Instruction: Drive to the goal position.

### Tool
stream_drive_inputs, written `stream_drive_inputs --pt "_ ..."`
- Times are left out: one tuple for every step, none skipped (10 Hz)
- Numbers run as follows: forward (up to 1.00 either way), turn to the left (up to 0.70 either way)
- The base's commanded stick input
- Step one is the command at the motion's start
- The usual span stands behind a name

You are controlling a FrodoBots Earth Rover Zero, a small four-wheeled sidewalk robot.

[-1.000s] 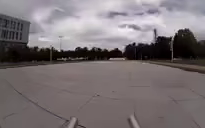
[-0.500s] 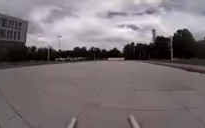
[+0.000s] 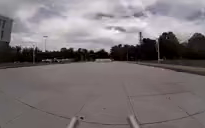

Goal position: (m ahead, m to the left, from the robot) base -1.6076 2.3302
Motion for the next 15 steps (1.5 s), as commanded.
stream_drive_inputs --pt "0.7 0.01" --pt "0.7 0.01" --pt "0.7 0.01" --pt "0.7 0.01" --pt "0.7 0.01" --pt "0.7 0.01" --pt "0.7 0.01" --pt "0.7 0.01" --pt "0.7 0.01" --pt "0.7 0.01" --pt "0.7 0.01" --pt "0.7 0.01" --pt "0.7 0.01" --pt "0.7 0.01" --pt "0.7 0.01"
